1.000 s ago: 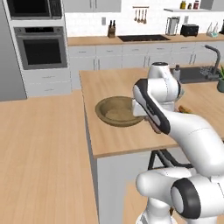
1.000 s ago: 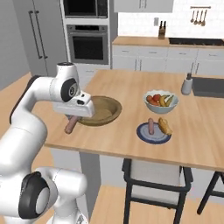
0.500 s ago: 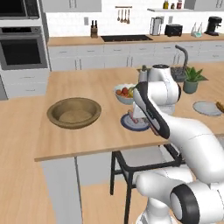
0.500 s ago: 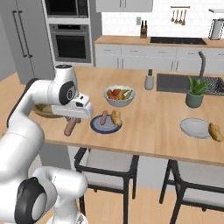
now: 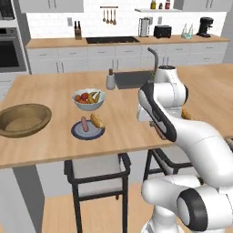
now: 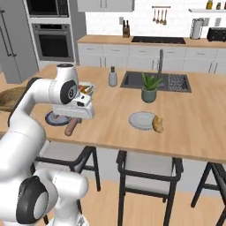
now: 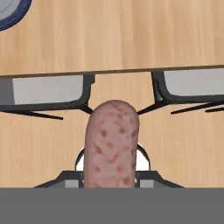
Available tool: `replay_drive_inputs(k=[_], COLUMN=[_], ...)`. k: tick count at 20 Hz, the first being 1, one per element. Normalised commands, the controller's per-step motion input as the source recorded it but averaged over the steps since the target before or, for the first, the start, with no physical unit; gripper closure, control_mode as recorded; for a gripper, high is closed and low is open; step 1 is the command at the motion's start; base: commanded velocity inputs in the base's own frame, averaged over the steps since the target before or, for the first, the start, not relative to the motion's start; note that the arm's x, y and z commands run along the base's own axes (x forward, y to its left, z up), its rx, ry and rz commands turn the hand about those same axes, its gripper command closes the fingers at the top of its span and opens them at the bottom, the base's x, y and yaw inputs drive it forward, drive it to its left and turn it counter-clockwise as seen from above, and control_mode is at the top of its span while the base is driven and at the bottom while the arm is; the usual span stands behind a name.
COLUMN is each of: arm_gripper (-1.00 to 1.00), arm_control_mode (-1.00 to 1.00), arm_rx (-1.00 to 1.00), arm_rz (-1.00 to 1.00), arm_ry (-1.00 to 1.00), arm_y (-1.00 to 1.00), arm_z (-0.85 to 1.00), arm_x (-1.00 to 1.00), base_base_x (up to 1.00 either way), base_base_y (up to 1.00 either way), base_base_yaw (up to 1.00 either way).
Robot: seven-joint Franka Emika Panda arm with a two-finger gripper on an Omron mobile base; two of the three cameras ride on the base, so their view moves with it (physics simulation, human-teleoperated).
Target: Place one bun and one sausage from the bowl on each plate.
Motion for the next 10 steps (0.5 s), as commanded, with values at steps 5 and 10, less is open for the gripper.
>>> replay_drive_inputs(k=[5, 10], arm_gripper=[1.0, 1.0], arm_control_mode=[1.0, 1.0], arm_rx=[0.0, 0.0], arm_rz=[0.0, 0.0], arm_ry=[0.0, 0.0], arm_y=[0.0, 0.0], arm_z=[0.0, 0.0], arm_x=[0.0, 0.0], base_base_x=[-0.01, 0.24], base_base_y=[-1.0, -0.61], base_base_yaw=[0.0, 0.0])
